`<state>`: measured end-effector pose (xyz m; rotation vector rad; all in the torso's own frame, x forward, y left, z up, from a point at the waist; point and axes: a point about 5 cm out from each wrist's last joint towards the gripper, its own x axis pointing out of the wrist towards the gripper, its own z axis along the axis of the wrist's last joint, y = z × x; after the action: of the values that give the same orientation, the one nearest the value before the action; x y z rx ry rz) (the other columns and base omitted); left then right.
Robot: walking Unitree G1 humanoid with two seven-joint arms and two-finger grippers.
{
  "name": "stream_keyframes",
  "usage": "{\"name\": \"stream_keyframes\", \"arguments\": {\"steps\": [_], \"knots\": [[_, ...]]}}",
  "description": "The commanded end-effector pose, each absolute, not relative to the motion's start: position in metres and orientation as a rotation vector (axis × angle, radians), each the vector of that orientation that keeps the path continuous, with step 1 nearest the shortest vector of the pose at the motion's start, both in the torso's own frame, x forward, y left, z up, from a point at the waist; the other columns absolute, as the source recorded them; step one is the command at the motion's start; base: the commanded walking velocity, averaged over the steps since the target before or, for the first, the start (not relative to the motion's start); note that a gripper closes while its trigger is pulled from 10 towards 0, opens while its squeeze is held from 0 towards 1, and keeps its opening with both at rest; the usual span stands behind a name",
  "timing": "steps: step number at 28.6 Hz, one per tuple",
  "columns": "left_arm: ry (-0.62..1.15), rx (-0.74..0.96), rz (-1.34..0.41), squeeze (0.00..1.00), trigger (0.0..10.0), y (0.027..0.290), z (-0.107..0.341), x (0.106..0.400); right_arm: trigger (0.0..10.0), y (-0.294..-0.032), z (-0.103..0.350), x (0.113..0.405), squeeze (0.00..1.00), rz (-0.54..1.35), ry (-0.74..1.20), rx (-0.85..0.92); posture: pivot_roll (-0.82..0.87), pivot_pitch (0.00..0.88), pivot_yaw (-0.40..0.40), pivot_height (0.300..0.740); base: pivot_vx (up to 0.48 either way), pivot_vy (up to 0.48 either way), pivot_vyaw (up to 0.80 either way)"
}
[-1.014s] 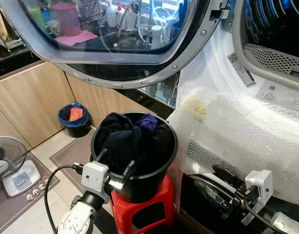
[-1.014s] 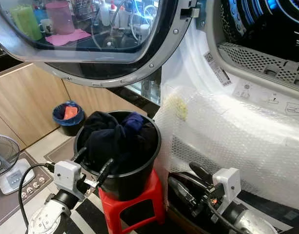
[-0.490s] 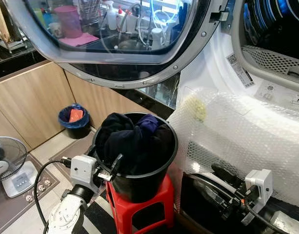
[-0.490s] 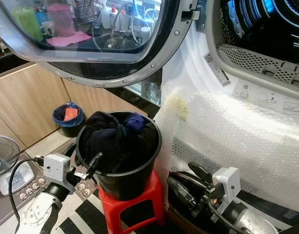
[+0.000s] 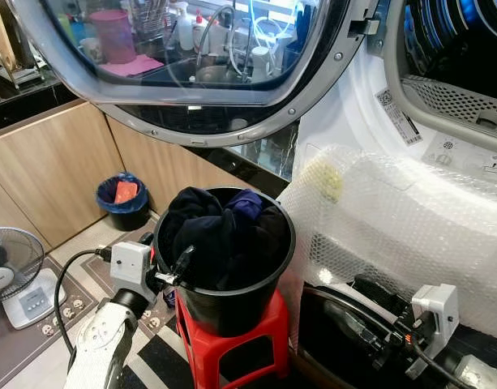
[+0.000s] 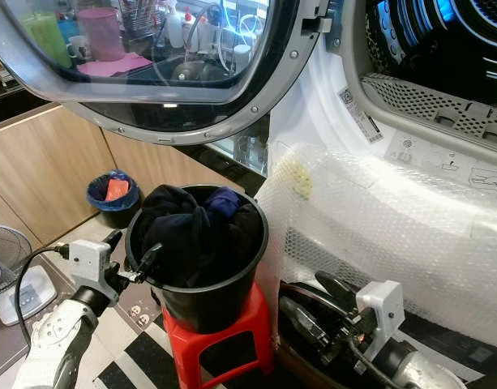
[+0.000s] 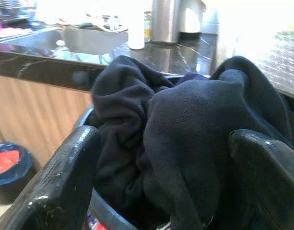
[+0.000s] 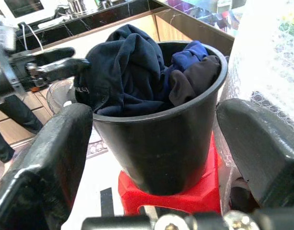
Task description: Clothes washing
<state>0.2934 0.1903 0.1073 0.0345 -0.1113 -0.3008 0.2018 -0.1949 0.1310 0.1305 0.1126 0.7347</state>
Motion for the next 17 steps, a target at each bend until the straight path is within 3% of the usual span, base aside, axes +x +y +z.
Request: {"name": "stream_keyframes", "arguments": {"steps": [1, 10, 14, 17], "knots": [[-0.084, 0.038, -0.338, 0.00, 10.0, 0.187, 0.105, 0.295, 10.0, -0.194, 0.136, 0.199, 0.00, 0.746, 0.104, 0.131, -0.09, 0.138, 0.002, 0.740, 0.000, 0.000, 0.00], [-0.018, 0.068, -0.472, 0.00, 10.0, 0.183, 0.098, 0.299, 10.0, -0.190, 0.137, 0.190, 0.00, 0.765, 0.113, 0.143, -0.11, 0.139, 0.010, 0.740, 0.000, 0.000, 0.00], [-0.003, 0.088, -0.484, 0.00, 10.0, 0.191, 0.097, 0.302, 10.0, -0.187, 0.139, 0.188, 0.00, 0.769, 0.114, 0.147, -0.11, 0.138, 0.013, 0.740, 0.000, 0.000, 0.00], [-0.004, 0.097, -0.421, 0.00, 10.0, 0.210, 0.102, 0.306, 10.0, -0.187, 0.139, 0.185, 0.00, 0.768, 0.116, 0.157, -0.10, 0.138, 0.012, 0.740, 0.000, 0.000, 0.00]]}}
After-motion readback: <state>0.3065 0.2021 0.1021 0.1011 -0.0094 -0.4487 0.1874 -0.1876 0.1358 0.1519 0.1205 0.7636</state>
